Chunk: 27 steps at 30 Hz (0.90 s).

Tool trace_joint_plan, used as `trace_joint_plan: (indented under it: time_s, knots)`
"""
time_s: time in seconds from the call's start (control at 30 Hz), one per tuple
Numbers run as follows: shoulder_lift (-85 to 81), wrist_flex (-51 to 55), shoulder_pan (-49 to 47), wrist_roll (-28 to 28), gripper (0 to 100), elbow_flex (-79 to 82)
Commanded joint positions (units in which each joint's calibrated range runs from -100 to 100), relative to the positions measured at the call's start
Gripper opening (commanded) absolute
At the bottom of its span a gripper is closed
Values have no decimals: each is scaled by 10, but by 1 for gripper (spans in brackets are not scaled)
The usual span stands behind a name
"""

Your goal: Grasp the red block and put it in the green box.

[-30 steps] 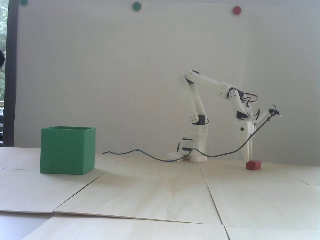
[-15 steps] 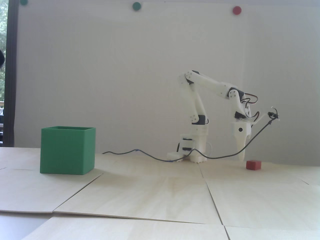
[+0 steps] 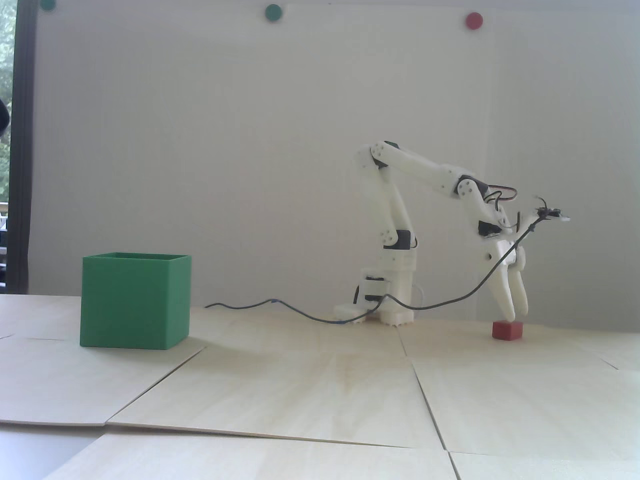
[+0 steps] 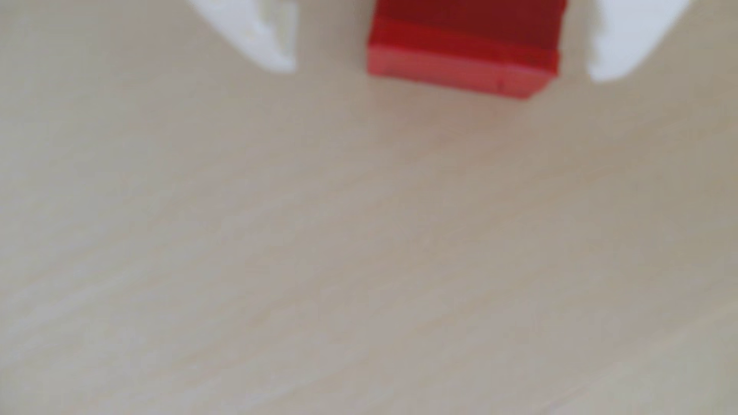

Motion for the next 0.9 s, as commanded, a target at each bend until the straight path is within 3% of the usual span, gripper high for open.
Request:
trace_joint_plan:
  time_s: [0.0, 0.67, 0.87]
  knots:
    - [-7, -15, 9, -7, 26, -22]
    - [2, -8, 9, -7, 26, 0]
    - [22, -14, 48, -5, 26, 0]
